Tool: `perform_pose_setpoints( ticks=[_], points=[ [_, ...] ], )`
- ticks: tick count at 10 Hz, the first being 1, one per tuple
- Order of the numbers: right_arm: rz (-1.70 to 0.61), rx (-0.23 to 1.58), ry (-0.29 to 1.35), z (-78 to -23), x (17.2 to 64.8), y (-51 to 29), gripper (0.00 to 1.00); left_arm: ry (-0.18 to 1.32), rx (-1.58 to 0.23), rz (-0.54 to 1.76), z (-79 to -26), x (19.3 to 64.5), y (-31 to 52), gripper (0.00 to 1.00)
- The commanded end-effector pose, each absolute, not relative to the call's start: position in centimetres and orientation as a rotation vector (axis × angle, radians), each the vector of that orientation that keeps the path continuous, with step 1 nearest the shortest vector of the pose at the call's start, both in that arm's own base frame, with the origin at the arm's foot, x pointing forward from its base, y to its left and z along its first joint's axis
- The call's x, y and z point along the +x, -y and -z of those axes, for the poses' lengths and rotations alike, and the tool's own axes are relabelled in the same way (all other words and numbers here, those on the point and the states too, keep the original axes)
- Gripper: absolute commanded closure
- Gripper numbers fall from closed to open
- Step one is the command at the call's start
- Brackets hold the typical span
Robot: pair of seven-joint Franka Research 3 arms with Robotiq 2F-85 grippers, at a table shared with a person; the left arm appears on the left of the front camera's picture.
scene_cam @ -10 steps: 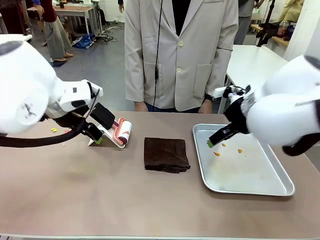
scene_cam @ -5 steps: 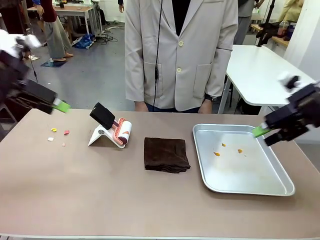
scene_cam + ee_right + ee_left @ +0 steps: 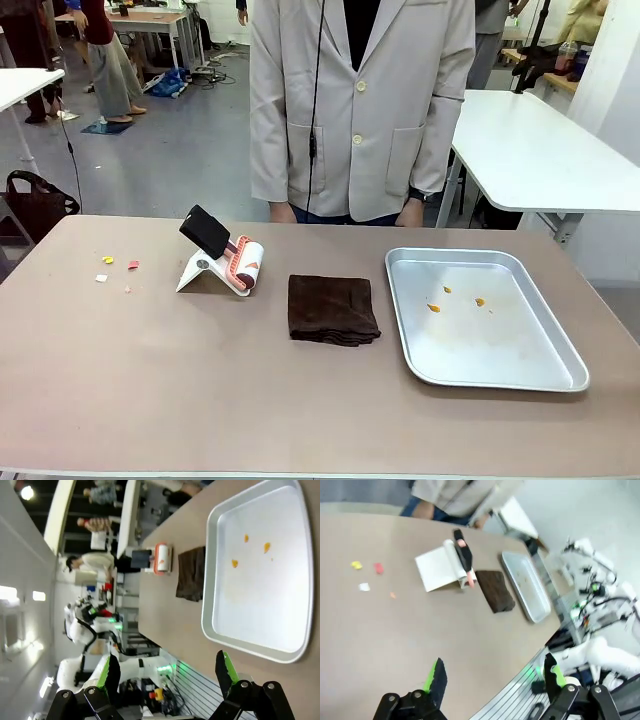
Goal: Clean the surface of the table.
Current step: Hold the Lint Roller with your left hand and the towel with your right hand.
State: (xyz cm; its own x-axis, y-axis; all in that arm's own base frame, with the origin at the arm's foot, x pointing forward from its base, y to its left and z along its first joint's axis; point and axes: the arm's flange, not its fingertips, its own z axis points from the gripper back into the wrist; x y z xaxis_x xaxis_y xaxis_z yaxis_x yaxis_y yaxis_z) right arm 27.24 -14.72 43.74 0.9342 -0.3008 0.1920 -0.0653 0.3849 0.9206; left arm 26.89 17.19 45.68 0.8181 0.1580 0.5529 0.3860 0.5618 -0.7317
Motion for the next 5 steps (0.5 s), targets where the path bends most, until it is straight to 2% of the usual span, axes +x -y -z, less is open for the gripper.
perform_pose_setpoints(
  ticks=[1, 4, 5],
  points=[
    [0.199, 1.251, 0.393, -41.9, 28.2, 16.5, 0.00, 0.657, -1.068, 0.044, -40.8, 24.8, -16.3, 0.00],
    [0.316, 1.308, 0.383, -38.7, 28.2, 19.6, 0.00, 0.750, -1.188, -0.129, -36.0, 22.1, -20.6, 0.00],
    [0.351, 1.287, 0.381, -37.8, 28.5, 19.9, 0.00, 0.718, -1.165, -0.159, -35.4, 22.2, -20.2, 0.00]
  ],
)
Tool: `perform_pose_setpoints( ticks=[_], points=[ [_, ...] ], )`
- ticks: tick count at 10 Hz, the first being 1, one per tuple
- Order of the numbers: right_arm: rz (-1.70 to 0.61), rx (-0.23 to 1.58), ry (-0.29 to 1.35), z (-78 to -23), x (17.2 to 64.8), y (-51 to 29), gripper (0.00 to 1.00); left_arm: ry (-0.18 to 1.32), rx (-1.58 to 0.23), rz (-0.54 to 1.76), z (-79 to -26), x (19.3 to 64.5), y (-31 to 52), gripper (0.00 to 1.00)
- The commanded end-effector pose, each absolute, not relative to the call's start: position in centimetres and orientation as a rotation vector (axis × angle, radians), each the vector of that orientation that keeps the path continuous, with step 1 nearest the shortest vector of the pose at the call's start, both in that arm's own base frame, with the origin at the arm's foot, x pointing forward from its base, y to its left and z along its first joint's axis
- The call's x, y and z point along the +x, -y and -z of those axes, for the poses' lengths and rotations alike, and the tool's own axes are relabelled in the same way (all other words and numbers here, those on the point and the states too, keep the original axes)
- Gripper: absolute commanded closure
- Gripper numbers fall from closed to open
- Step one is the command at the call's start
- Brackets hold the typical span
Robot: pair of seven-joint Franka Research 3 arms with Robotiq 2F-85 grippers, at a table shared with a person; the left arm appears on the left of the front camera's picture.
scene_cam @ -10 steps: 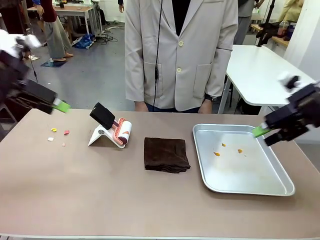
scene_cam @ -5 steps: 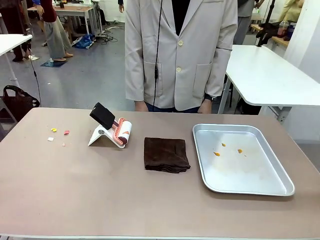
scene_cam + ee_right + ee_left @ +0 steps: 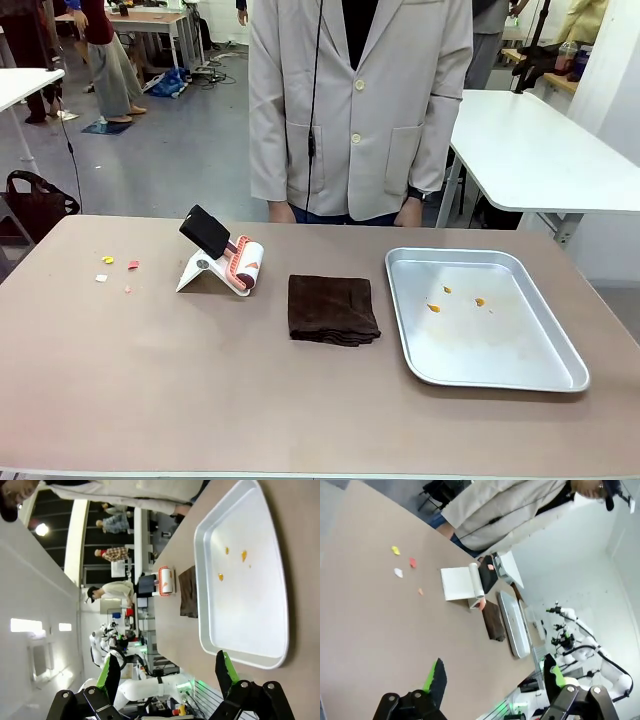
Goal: Clean the surface of the table.
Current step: Hold the Lint Roller with your left hand and the towel with your right hand.
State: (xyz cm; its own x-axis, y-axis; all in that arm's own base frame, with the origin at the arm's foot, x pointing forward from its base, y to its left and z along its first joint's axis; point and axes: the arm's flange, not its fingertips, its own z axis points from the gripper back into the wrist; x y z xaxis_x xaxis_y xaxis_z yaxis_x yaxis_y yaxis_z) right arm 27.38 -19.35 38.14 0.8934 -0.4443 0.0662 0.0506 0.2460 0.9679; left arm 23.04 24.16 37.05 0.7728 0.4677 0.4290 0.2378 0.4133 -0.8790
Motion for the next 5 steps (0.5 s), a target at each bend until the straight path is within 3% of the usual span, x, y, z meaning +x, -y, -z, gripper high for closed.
perform_pose_setpoints(
  ticks=[1, 2, 5],
  points=[
    [0.310, 1.281, 0.369, -39.2, 27.2, 18.6, 0.00, 0.718, -1.122, -0.179, -35.4, 22.6, -20.0, 0.00],
    [0.310, 1.281, 0.369, -39.2, 27.2, 18.6, 0.00, 0.712, -1.162, -0.161, -37.1, 23.0, -24.2, 0.00],
    [0.310, 1.281, 0.369, -39.2, 27.2, 18.6, 0.00, 0.712, -1.162, -0.161, -37.1, 23.0, -24.2, 0.00]
  ],
)
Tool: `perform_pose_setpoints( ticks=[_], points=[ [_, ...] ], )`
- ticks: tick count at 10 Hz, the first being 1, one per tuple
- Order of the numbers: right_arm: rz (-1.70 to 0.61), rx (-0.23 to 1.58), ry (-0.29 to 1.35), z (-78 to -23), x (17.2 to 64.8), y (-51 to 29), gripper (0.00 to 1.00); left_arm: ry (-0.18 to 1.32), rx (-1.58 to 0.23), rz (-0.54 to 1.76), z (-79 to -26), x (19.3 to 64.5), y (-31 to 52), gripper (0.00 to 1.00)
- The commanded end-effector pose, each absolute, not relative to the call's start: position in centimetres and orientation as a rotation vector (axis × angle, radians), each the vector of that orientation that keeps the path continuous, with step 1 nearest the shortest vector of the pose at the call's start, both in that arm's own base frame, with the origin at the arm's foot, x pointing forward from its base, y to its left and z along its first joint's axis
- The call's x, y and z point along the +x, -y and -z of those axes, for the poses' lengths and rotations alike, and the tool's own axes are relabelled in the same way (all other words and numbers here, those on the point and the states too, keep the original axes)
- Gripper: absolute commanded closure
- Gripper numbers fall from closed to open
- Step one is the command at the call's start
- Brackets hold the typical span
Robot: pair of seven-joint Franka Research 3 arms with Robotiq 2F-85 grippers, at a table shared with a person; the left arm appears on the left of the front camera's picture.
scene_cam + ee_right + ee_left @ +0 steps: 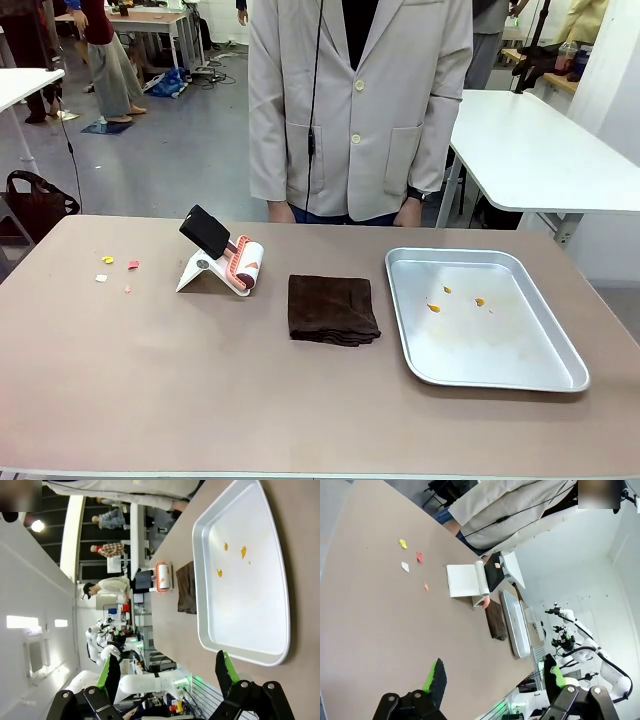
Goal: Clean the surface of the table.
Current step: Hold the Lint Roller with your left hand and the towel with your right hand.
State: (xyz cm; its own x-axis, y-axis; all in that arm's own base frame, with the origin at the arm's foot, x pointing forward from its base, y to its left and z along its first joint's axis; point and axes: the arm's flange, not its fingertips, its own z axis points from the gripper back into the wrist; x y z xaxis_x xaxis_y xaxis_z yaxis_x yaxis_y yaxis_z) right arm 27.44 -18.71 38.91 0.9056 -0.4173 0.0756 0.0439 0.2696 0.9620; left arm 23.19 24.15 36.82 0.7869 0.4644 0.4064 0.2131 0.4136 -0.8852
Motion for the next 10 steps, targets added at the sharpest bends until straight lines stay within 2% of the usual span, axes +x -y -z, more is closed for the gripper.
perform_pose_setpoints(
  ticks=[1, 3, 5, 8, 10],
  points=[
    [0.323, 1.267, 0.343, -38.7, 27.5, 18.8, 0.00, 0.684, -1.158, -0.179, -36.5, 23.3, -24.2, 0.00],
    [0.339, 1.144, 0.405, -41.6, 27.9, 16.0, 0.00, 0.657, -1.060, -0.087, -40.0, 25.7, -21.7, 0.00],
    [0.242, 1.008, 0.432, -46.3, 29.1, 10.0, 0.00, 0.579, -1.020, 0.053, -44.4, 30.6, -18.1, 0.00],
    [0.199, 0.836, 0.382, -50.5, 32.8, -2.6, 0.00, 0.470, -0.929, 0.080, -48.2, 39.5, -9.8, 0.00],
    [0.052, 0.736, 0.292, -50.4, 34.5, -11.5, 0.00, 0.340, -0.872, 0.128, -49.1, 43.6, -2.6, 0.00]
  ],
)
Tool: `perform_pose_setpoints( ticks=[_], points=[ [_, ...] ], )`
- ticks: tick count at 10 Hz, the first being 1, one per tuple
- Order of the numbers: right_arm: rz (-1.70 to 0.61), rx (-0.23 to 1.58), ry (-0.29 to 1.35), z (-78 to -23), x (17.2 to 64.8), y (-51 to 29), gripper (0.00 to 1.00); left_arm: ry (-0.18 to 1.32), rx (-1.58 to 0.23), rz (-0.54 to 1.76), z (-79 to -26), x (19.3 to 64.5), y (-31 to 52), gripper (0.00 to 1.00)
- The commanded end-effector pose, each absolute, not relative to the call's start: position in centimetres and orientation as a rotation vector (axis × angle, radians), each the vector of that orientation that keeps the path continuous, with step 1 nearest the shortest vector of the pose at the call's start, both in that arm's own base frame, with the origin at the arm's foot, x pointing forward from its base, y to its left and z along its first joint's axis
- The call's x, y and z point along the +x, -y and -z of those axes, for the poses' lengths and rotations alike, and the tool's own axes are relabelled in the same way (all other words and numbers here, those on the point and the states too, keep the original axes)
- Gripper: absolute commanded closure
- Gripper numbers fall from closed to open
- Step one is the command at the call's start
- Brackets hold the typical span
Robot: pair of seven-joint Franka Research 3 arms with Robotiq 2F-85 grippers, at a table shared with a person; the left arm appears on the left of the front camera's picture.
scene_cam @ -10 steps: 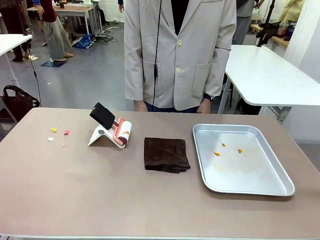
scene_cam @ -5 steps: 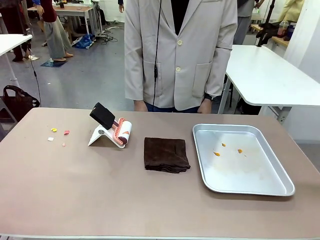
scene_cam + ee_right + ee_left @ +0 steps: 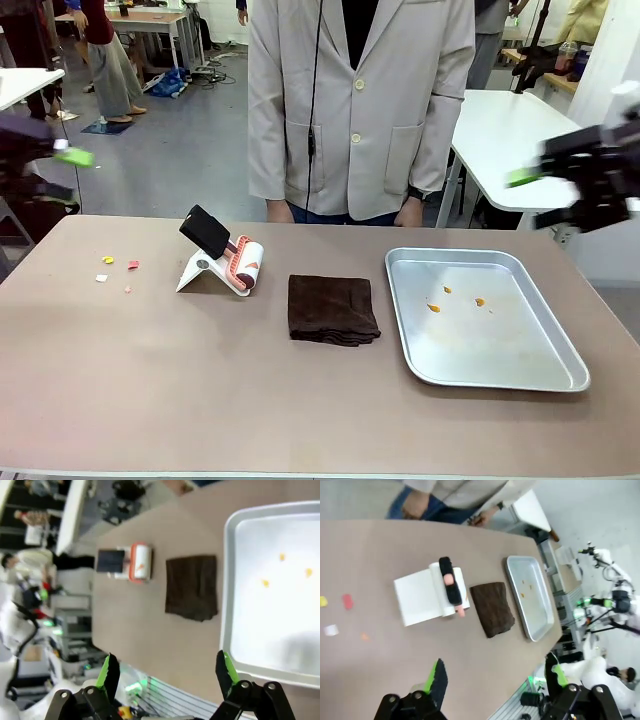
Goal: Clean the surface of the table.
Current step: Hold the Lint Roller with your left hand and the towel with your right hand.
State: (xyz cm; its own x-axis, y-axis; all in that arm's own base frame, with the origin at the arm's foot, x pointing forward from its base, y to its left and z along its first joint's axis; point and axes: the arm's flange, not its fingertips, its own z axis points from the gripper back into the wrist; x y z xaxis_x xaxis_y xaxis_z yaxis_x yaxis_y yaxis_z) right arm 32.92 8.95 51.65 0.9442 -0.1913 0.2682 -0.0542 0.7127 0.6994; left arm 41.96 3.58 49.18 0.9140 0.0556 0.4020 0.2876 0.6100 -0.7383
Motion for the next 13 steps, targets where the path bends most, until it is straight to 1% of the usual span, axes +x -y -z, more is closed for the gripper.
perform_pose_setpoints(
  ticks=[1, 2, 3, 5, 6, 7, 9, 10, 11, 12, 13],
  points=[
    [0.004, 0.671, 0.264, -49.5, 35.4, -15.5, 0.00, 0.289, -0.790, 0.131, -48.8, 45.5, 0.4, 0.00],
    [-0.064, 0.597, 0.231, -47.7, 36.1, -19.6, 0.00, 0.244, -0.701, 0.138, -48.1, 47.5, 3.0, 0.00],
    [-0.132, 0.553, 0.192, -46.0, 36.7, -22.6, 0.00, 0.205, -0.661, 0.141, -47.4, 49.1, 3.6, 0.00],
    [-0.262, 0.497, 0.082, -42.2, 37.1, -26.8, 0.00, 0.157, -0.618, 0.113, -45.8, 51.3, 3.7, 0.00],
    [-0.285, 0.486, 0.057, -40.7, 37.4, -28.0, 0.00, 0.138, -0.591, 0.110, -44.5, 52.1, 3.7, 0.00],
    [-0.278, 0.467, 0.046, -39.0, 38.2, -28.5, 0.00, 0.117, -0.608, 0.107, -43.1, 52.7, 3.6, 0.00],
    [-0.217, 0.418, 0.110, -36.3, 40.3, -28.9, 0.00, 0.098, -0.652, 0.116, -40.8, 53.2, 3.8, 0.00],
    [-0.204, 0.418, 0.107, -35.4, 40.8, -29.2, 0.00, 0.116, -0.665, 0.107, -40.3, 53.5, 3.8, 0.00],
    [-0.151, 0.447, 0.152, -35.5, 41.1, -28.8, 0.00, 0.145, -0.692, 0.086, -40.4, 53.5, 3.4, 0.00],
    [-0.248, 0.439, 0.086, -35.6, 40.1, -27.8, 0.00, 0.095, -0.624, 0.096, -39.9, 53.1, 3.7, 0.00],
    [-0.248, 0.439, 0.086, -35.6, 40.1, -27.8, 0.00, 0.095, -0.624, 0.096, -39.9, 53.1, 3.7, 0.00]
  ],
)
